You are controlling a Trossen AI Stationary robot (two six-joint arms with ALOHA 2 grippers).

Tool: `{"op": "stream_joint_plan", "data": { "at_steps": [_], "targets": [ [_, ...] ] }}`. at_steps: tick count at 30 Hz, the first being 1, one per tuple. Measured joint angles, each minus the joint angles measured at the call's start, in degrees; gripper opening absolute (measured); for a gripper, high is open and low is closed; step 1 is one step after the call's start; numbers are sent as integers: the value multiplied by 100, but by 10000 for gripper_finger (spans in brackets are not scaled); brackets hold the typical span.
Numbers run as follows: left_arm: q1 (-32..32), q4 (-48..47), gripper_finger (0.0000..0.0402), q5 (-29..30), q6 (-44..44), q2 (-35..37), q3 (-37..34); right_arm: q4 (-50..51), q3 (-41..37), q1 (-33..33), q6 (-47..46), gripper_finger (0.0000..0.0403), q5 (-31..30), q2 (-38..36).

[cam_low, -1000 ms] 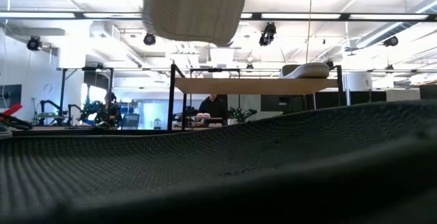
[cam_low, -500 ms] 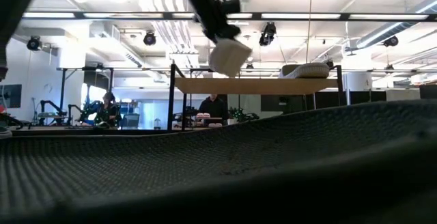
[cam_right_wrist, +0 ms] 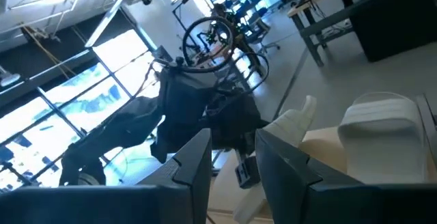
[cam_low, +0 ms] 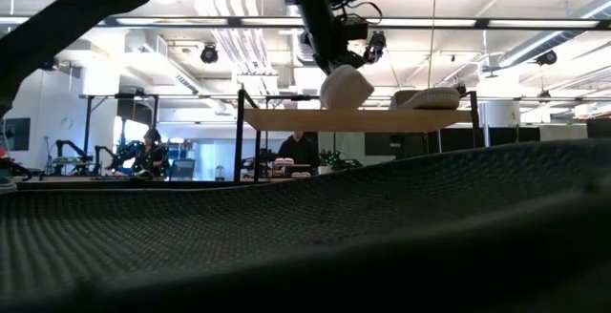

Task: Pick and place slides into the shelf
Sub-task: Put the gray slide on the shelf

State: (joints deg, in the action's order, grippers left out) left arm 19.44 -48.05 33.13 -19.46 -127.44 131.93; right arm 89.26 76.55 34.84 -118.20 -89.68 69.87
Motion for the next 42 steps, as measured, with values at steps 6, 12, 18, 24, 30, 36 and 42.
{"op": "stream_joint_plan", "data": {
  "at_steps": [6, 12, 18, 24, 30, 36, 42],
  "targets": [
    [9, 321, 137, -162, -61, 37, 34, -7, -7, -1, 4, 107, -4, 76],
    [-2, -158, 222, -319, -47, 272, -10, -3, -7, -1, 70, 107, 5, 72],
    [19, -113, 248, -506, -48, 417, 59, 6, -13, -1, 306, 107, 44, 65],
    [130, -958, 249, -1312, 69, 1159, -114, 50, -20, -1, 410, 107, 414, 61],
    [654, -742, 221, -2663, 183, 1518, -863, 49, -20, -1, 551, 107, 462, 57],
    [1229, -385, 88, -3893, 475, 1554, -1809, 48, -22, -1, 640, 107, 479, 33],
    [1292, 151, 11, -3880, -101, 1538, -2203, 49, -24, -1, 728, 107, 495, 30]
  ]
}}
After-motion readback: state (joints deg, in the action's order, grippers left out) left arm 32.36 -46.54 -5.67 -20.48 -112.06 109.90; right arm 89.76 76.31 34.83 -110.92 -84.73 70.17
